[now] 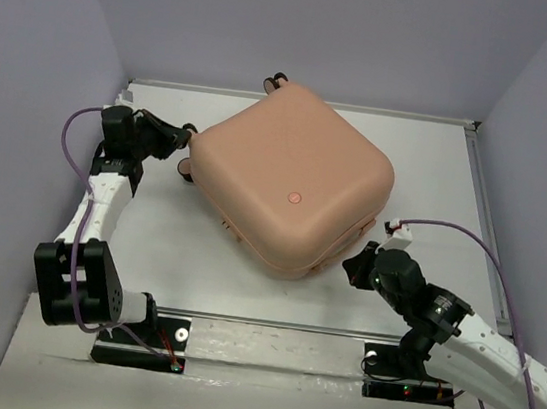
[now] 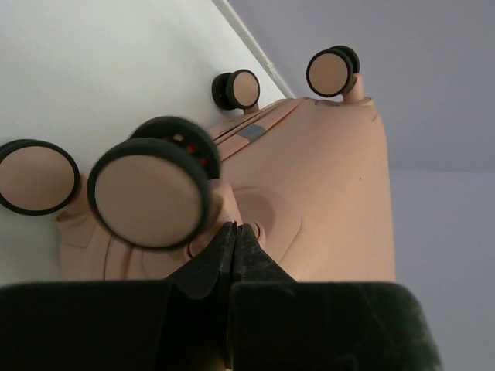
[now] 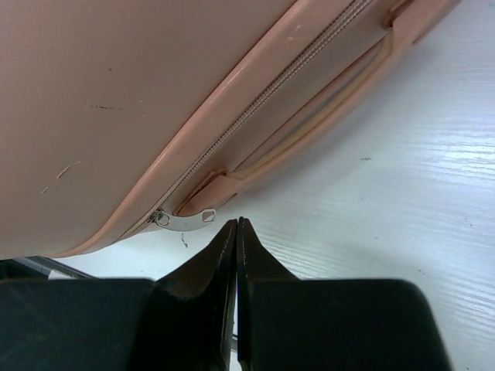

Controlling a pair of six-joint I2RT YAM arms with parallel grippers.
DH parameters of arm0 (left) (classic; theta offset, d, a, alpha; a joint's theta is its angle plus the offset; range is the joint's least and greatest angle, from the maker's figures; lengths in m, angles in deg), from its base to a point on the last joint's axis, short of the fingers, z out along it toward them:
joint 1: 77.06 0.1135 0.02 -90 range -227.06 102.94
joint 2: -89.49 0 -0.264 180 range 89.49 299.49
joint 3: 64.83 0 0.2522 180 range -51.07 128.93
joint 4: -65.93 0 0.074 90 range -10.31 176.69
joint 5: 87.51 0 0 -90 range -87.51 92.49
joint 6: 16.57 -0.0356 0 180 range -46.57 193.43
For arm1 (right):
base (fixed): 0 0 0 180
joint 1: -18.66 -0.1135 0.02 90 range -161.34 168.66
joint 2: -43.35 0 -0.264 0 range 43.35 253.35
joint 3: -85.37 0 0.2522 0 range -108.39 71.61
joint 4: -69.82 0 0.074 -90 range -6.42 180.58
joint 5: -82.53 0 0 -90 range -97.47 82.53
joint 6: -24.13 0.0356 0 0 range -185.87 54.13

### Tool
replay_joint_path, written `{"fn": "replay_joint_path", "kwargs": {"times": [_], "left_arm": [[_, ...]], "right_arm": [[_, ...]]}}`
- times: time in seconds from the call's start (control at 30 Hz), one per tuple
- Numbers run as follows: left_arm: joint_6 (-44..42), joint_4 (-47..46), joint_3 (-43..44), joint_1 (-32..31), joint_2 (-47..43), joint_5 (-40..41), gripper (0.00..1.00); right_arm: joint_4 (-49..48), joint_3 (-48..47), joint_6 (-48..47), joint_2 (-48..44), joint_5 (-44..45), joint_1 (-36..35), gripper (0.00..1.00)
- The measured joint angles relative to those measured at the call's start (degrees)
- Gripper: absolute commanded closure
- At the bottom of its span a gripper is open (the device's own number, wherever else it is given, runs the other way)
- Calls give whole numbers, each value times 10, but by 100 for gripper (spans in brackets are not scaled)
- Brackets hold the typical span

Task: Pack the luggage

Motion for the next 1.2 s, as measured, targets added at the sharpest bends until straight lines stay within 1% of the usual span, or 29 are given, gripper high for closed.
{"fn": "replay_joint_path", "kwargs": {"times": [0.03,0.07,0.1,0.13,0.2,0.3,0.37,0.4,0.43,0.47,0.5,0.53,0.57,0.63,0.67,0.7,0.8,0.93,1.03,1.13,1.2], "left_arm": [[-5,1,0,1,3,2,76],[-8,0,0,1,3,1,68],[-16,2,0,2,-4,4,62],[-19,4,0,3,-10,7,57],[-35,11,-8,4,-48,19,54],[-61,21,-40,-3,-152,43,54],[-77,24,-82,-25,-255,60,57],[-80,22,-93,-34,-275,63,59],[-82,27,-124,-59,-321,69,61],[-85,20,-157,-83,-355,78,63],[-85,28,-195,-112,-397,84,65],[-83,39,-235,-145,-434,87,68],[-78,41,-264,-163,-450,89,68],[-63,62,-323,-193,-474,97,70],[-54,77,-356,-209,-488,101,72],[-44,89,-374,-212,-490,104,75],[-23,120,-411,-252,-504,113,77],[0,104,-414,-325,-495,141,77],[17,68,-416,-414,-469,174,78],[34,33,-416,-498,-410,219,79],[41,20,-416,-536,-380,243,79]], "right_arm": [[2,3,3,-3,5,0,93],[2,4,4,-7,8,0,93],[2,4,4,-8,12,0,93],[1,4,4,-8,12,0,93],[-9,4,-5,10,10,0,93],[-49,6,-33,58,-8,0,93],[-73,10,-54,79,-20,0,92],[-85,15,-66,83,-28,0,92],[-96,21,-76,82,-36,0,81],[-102,25,-87,77,-46,0,72],[-108,29,-94,71,-55,0,59],[-115,37,-103,55,-70,0,55],[-120,41,-110,45,-86,0,52],[-121,44,-120,40,-115,0,48],[-121,44,-125,43,-127,0,47],[-121,44,-130,49,-138,0,47],[-118,44,-136,71,-153,-1,46],[-120,44,-146,68,-163,-5,44],[-133,44,-156,65,-167,-8,44],[-157,44,-170,80,-167,-8,46],[-168,44,-179,96,-166,-8,49]]}}
